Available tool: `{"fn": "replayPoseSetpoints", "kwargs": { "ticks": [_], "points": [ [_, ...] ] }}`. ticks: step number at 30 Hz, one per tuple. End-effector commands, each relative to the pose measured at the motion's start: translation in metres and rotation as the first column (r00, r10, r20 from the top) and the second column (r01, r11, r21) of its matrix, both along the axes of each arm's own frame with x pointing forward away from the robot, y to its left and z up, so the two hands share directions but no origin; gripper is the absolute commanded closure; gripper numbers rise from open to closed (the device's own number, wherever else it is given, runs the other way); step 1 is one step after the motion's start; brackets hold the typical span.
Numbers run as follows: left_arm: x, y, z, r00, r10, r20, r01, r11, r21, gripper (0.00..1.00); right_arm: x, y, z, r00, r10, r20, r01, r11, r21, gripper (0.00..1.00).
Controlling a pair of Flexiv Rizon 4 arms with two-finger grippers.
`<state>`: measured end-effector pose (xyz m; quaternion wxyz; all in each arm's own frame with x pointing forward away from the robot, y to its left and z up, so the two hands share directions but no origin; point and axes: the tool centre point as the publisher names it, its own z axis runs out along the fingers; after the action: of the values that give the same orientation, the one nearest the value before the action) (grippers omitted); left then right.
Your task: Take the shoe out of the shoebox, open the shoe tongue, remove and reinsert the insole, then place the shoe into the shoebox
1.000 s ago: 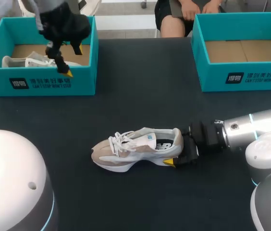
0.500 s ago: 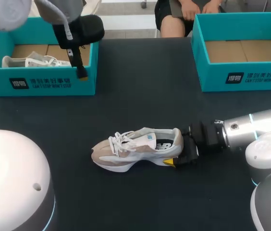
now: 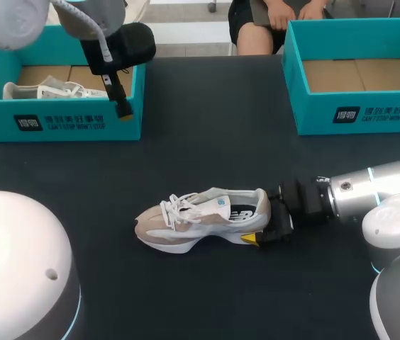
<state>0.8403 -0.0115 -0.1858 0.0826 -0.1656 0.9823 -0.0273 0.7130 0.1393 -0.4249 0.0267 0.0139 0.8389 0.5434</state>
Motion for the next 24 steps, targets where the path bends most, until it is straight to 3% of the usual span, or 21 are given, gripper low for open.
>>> {"fn": "replayPoseSetpoints", "kwargs": {
  "ticks": [1, 7, 9, 11, 12, 13, 17, 18, 22, 24],
  "points": [
    [-0.008, 0.0, -0.002, 0.994, 0.112, 0.006, -0.112, 0.994, -0.009, 0.0, -0.001, 0.003, -0.002, 1.0, -0.001, -0.001, 0.001, 1.0, -0.003, 1.0],
    [-0.032, -0.015, -0.007, 0.931, 0.364, 0.008, -0.363, 0.93, -0.06, 0.0, -0.001, 0.003, -0.002, 1.0, -0.001, -0.001, 0.001, 1.0, -0.003, 1.0],
    [-0.037, -0.021, -0.011, 0.881, 0.47, -0.051, -0.473, 0.878, -0.079, 0.0, -0.001, 0.003, -0.002, 1.0, -0.001, -0.001, 0.001, 1.0, -0.003, 1.0],
    [-0.043, -0.028, -0.016, 0.824, 0.566, -0.024, -0.566, 0.821, -0.078, 0.0, -0.001, 0.003, -0.002, 1.0, -0.001, -0.001, 0.001, 1.0, -0.003, 1.0],
    [-0.044, -0.03, -0.017, 0.835, 0.548, -0.048, -0.55, 0.831, -0.088, 0.0, -0.001, 0.003, -0.002, 1.0, -0.001, -0.001, 0.001, 1.0, -0.003, 1.0],
    [-0.05, -0.035, -0.02, 0.794, 0.607, 0.014, -0.605, 0.793, -0.074, 0.0, -0.001, 0.003, -0.002, 1.0, -0.001, -0.001, 0.001, 1.0, -0.003, 1.0],
    [-0.069, -0.06, -0.028, 0.777, 0.63, 0.007, -0.627, 0.775, -0.083, 0.0, -0.001, 0.003, -0.002, 1.0, -0.001, -0.001, 0.001, 1.0, -0.003, 1.0],
    [-0.073, -0.065, -0.031, 0.744, 0.669, -0.002, -0.666, 0.741, -0.09, 0.0, -0.001, 0.003, -0.002, 1.0, -0.001, -0.001, 0.001, 1.0, -0.003, 1.0],
    [-0.089, -0.095, -0.047, 0.728, 0.685, -0.015, -0.684, 0.725, -0.08, 0.0, -0.001, 0.003, -0.002, 1.0, -0.001, -0.001, 0.001, 1.0, -0.003, 1.0],
    [-0.095, -0.107, -0.053, 0.692, 0.722, -0.019, -0.721, 0.689, -0.079, 0.0, -0.001, 0.003, -0.002, 1.0, -0.001, -0.001, 0.001, 1.0, -0.003, 1.0]
  ]
}}
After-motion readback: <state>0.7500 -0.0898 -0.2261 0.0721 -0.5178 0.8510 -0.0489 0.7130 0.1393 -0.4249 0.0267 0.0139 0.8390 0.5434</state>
